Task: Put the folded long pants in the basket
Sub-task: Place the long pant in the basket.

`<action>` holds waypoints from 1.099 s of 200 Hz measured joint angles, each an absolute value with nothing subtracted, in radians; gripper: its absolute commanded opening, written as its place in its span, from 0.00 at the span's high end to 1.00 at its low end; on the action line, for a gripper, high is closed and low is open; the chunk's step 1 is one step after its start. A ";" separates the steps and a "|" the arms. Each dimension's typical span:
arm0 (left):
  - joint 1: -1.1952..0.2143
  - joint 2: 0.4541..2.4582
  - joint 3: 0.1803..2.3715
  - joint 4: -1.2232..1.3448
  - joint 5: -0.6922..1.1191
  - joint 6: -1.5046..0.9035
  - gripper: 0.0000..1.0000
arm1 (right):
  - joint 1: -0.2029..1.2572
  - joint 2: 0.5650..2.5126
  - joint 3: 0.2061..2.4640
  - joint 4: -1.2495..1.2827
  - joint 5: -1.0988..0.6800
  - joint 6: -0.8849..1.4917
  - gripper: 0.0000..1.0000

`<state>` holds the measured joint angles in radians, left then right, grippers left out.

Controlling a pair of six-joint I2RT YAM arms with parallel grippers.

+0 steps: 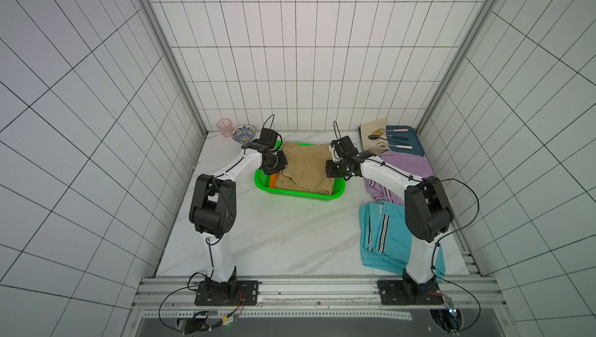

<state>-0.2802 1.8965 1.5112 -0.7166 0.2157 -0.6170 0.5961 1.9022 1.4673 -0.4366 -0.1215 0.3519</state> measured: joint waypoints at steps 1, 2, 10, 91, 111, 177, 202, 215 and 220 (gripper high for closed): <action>-0.280 1.895 1.510 -0.717 0.216 -0.617 1.00 | 0.596 1.901 1.467 -0.437 -0.123 0.352 1.00; -0.281 1.890 1.508 -0.717 0.215 -0.617 1.00 | 0.596 1.900 1.467 -0.437 -0.123 0.352 1.00; -0.281 1.860 1.497 -0.719 0.213 -0.619 1.00 | 0.597 1.876 1.461 -0.432 -0.126 0.352 1.00; -0.279 1.750 1.511 -0.787 0.184 -0.619 1.00 | 0.602 1.768 1.429 -0.416 -0.184 0.430 1.00; -0.278 1.823 1.529 -0.799 0.183 -0.615 1.00 | 0.602 1.857 1.433 -0.425 -0.182 0.442 1.00; -0.247 2.022 1.566 -0.823 0.215 -0.605 1.00 | 0.602 2.024 1.526 -0.501 -0.184 0.453 1.00; -0.247 2.023 1.571 -0.823 0.218 -0.604 0.83 | 0.603 2.024 1.527 -0.498 -0.168 0.437 0.82; -0.246 2.016 1.563 -0.814 0.220 -0.603 0.54 | 0.606 2.021 1.524 -0.494 -0.144 0.421 0.67; -0.245 2.007 1.554 -0.804 0.215 -0.604 0.49 | 0.605 2.017 1.518 -0.489 -0.137 0.423 0.63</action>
<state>-0.2455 2.0068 1.5536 -0.8040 0.2153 -0.6041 0.6052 2.0171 1.5177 -0.4889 -0.1368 0.4229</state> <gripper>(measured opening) 0.301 0.286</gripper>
